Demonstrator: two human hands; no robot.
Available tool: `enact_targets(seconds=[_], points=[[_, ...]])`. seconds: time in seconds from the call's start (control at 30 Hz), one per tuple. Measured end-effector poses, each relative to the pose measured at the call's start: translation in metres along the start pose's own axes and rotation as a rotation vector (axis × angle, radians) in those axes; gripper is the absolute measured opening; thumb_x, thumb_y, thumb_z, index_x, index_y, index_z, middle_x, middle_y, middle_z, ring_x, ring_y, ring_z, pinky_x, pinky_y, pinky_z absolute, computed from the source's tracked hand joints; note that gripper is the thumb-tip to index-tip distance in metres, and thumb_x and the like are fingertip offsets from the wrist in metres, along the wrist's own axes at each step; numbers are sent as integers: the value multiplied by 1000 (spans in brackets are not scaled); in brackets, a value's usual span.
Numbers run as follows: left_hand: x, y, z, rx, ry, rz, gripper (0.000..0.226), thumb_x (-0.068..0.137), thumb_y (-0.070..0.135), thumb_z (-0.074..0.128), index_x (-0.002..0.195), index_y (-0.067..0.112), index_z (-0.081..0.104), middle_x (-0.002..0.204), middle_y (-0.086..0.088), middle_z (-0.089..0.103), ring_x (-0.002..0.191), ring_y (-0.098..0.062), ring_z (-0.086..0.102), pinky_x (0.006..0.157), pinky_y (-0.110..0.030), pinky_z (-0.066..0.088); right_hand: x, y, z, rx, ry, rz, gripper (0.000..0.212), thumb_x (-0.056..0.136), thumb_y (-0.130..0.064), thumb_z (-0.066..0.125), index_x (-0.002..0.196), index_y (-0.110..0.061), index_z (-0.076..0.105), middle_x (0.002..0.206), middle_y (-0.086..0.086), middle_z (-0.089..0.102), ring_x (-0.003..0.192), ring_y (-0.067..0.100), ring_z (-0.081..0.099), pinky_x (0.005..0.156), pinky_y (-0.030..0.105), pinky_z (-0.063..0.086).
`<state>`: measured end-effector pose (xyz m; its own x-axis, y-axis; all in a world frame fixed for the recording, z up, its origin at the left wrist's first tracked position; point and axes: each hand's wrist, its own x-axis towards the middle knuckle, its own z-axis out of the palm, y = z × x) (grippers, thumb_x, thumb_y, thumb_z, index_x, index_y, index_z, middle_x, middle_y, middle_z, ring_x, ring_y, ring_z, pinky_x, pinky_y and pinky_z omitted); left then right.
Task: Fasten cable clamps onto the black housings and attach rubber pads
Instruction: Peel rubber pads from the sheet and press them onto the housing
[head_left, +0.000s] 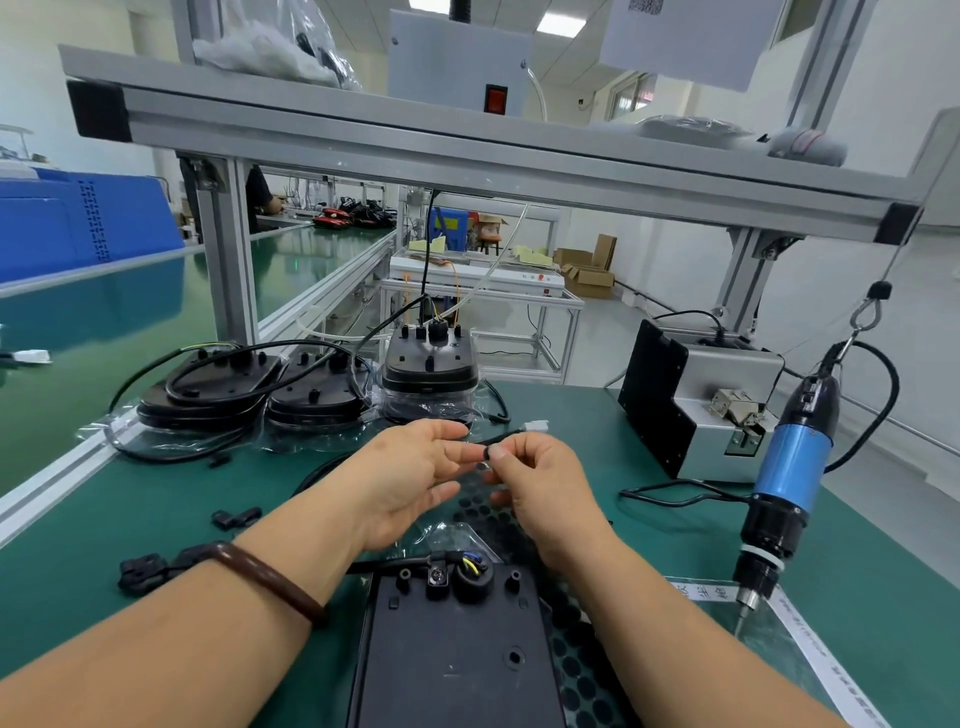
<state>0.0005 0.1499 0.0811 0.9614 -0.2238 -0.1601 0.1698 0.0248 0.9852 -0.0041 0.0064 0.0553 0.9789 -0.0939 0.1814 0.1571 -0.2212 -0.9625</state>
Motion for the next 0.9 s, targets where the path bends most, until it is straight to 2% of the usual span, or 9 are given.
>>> enact_targets(seconds=[0.1, 0.2, 0.27, 0.33, 0.4, 0.6, 0.7, 0.77, 0.9], points=[[-2, 1, -1, 127, 17, 38, 61, 90, -15, 35, 143, 15, 36, 139, -4, 51, 125, -15, 44, 103, -32, 37, -1, -5, -3, -22, 12, 6, 22, 96, -15, 56, 74, -12, 58, 70, 2, 62, 60, 11, 52, 56, 20, 47], [-11, 2, -6, 266, 79, 90, 63, 91, -13, 36, 145, 20, 31, 147, -3, 41, 127, -16, 41, 107, -34, 36, -2, -22, -10, 17, -78, 49, 22, 95, -13, 57, 73, -13, 58, 69, 2, 59, 68, 13, 53, 60, 22, 46], [-22, 3, -12, 353, 97, 131, 59, 93, -7, 39, 142, 25, 35, 142, 1, 45, 128, -15, 43, 103, -34, 41, -5, -40, -19, 46, -183, 101, 21, 94, -11, 59, 73, -13, 59, 69, 1, 58, 69, 12, 55, 57, 19, 46], [-36, 2, -16, 427, 102, 175, 51, 94, -1, 42, 136, 30, 42, 132, 8, 51, 116, -8, 50, 86, -26, 48, -10, -57, -26, 36, -287, 145, 19, 92, -9, 61, 73, -13, 60, 70, -1, 59, 69, 10, 56, 56, 18, 46], [-51, 0, -16, 487, 102, 240, 45, 94, 2, 45, 128, 32, 48, 123, 12, 55, 111, -5, 51, 77, -19, 44, -18, -71, -30, -12, -376, 168, 21, 91, -6, 62, 70, -13, 60, 68, 0, 57, 67, 9, 54, 55, 18, 45], [-91, -7, -1, 701, 130, 456, 38, 91, 6, 55, 118, 32, 52, 108, 17, 57, 102, -6, 55, 91, -22, 43, -63, -83, -39, -221, -451, 208, 25, 87, -1, 62, 66, -13, 63, 57, -2, 52, 58, 8, 45, 50, 20, 35], [-115, -16, 3, 770, 128, 538, 37, 89, 8, 57, 115, 34, 49, 100, 20, 58, 91, 2, 57, 80, -12, 41, -90, -75, -46, -259, -486, 235, 23, 85, 2, 62, 66, -12, 64, 61, 4, 51, 57, 12, 43, 51, 25, 32], [-130, -23, 7, 802, 103, 555, 39, 88, 10, 56, 111, 39, 42, 95, 20, 60, 88, 5, 57, 75, -10, 40, -103, -67, -48, -302, -485, 244, 23, 85, 1, 63, 66, -12, 64, 62, 7, 50, 54, 15, 41, 50, 26, 31], [-150, -34, 14, 873, 86, 586, 42, 87, 12, 54, 103, 43, 31, 91, 22, 61, 91, 0, 58, 83, -24, 47, -110, -56, -47, -300, -428, 291, 23, 84, -2, 64, 64, -13, 64, 58, 6, 50, 47, 15, 40, 47, 23, 27]])
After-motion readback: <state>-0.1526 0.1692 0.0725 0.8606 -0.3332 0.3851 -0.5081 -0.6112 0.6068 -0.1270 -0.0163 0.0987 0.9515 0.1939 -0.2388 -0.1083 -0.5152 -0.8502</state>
